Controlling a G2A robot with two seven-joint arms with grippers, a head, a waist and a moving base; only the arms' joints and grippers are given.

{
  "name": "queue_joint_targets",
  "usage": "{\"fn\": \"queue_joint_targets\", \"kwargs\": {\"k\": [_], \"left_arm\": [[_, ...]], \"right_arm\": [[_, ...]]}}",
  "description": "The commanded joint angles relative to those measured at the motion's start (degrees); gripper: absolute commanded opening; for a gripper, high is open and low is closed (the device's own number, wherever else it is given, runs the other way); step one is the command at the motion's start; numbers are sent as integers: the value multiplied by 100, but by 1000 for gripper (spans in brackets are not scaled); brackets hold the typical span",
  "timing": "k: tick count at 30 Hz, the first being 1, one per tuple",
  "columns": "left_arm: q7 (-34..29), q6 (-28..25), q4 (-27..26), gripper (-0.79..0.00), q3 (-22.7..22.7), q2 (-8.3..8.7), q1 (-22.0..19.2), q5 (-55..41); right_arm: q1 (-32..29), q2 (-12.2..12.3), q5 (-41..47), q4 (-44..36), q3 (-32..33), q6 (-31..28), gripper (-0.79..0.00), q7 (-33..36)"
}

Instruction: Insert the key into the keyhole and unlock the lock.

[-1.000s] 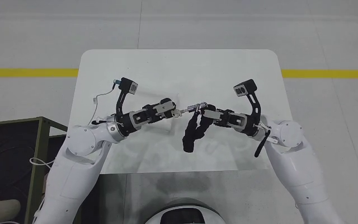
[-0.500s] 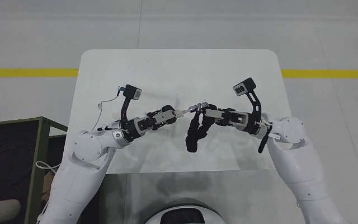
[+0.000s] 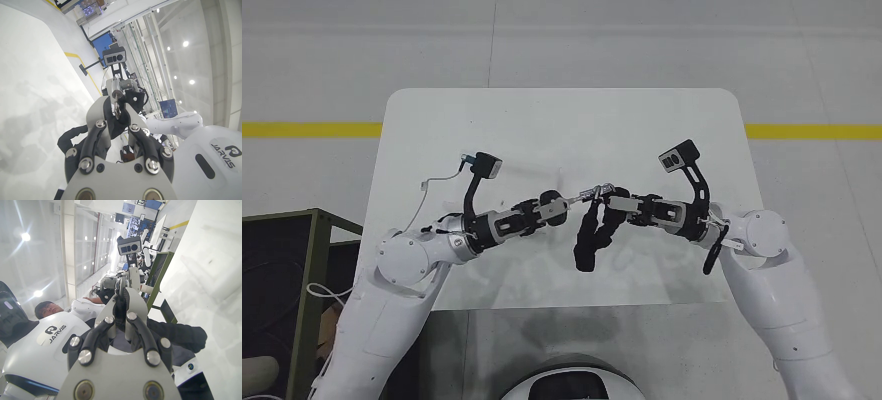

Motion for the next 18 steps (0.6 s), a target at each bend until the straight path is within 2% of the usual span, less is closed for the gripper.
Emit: {"fn": "queue_joint_targets", "kwargs": {"k": [1, 7, 15, 18], "left_arm": [[9, 4, -2, -785, -1, 0, 2, 1], [63, -39, -59, -785, -19, 1, 14, 118], [565, -1607, -488, -785, -119, 27, 32, 2357], [970, -2113, -548, -785, -187, 22, 36, 3129]], "right_arm": [[0, 0, 0, 0, 0, -1, -785, 0], [-51, -1, 6, -30, -9, 25, -785, -54], [-214, 24, -63, -240, 106, 131, -785, -270], [-235, 29, -55, -260, 124, 125, -785, -278]]}}
